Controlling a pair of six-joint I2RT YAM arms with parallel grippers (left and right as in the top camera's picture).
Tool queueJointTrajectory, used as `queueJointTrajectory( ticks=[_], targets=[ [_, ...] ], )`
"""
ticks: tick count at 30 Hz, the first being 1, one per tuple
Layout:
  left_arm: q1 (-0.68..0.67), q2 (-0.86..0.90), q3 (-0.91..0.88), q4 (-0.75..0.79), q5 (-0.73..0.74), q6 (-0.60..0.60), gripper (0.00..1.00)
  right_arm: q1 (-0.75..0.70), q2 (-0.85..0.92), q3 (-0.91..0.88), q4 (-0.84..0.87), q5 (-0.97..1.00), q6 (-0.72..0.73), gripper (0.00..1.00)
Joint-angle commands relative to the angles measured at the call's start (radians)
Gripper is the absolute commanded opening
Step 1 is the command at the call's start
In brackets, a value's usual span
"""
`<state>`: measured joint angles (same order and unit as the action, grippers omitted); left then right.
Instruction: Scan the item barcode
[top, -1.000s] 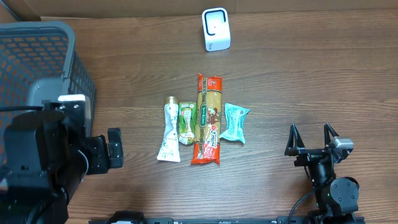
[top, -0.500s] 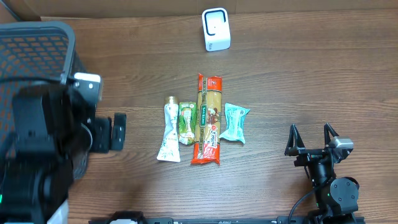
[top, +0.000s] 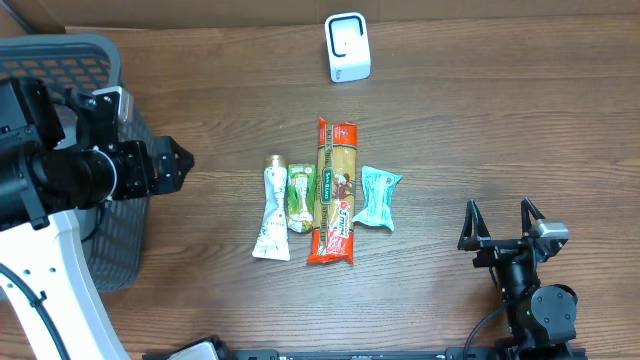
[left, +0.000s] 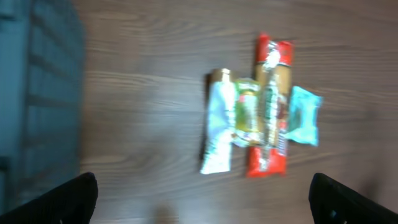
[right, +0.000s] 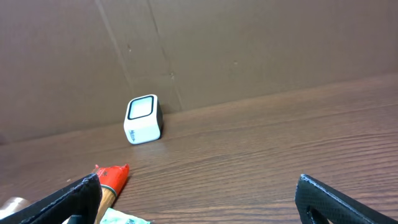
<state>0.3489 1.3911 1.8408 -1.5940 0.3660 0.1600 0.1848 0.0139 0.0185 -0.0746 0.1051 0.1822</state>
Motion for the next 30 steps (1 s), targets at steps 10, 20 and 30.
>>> queueJointTrajectory(
  ticks=[10,20,30],
  targets=[
    [0.005,-0.138,-0.001,-0.071,0.043,-0.022,1.00,0.005,-0.011,-0.011,0.006,0.006,-0.008,1.00],
    [0.005,-0.214,-0.001,-0.085,-0.026,-0.022,1.00,0.005,-0.011,-0.011,0.006,0.006,-0.008,1.00],
    [0.005,-0.183,-0.001,-0.085,-0.026,-0.022,1.00,0.005,-0.011,-0.011,0.006,0.006,-0.008,1.00]
  ],
)
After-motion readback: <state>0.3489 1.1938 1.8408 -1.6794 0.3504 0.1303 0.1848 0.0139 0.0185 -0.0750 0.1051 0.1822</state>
